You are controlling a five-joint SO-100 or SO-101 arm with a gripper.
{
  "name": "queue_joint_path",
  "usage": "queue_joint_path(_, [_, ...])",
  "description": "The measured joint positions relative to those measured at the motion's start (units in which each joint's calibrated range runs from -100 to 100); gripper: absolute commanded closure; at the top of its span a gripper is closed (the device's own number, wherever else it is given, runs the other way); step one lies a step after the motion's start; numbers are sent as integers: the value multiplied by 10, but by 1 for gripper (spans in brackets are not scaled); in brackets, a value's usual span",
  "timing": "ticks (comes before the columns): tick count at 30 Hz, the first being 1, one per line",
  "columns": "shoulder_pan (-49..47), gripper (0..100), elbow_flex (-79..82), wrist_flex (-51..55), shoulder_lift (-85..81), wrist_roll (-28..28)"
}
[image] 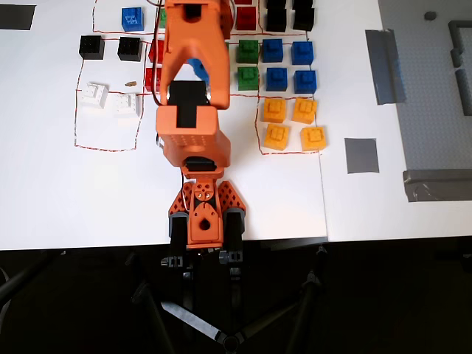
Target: Grab the block and put it in the grey marker
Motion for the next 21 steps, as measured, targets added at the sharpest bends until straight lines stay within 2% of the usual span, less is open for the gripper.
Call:
queue_joint_path(12, [303, 100, -80, 0, 43, 96])
queue_joint_path(21, [459, 100, -193, 0, 150, 141])
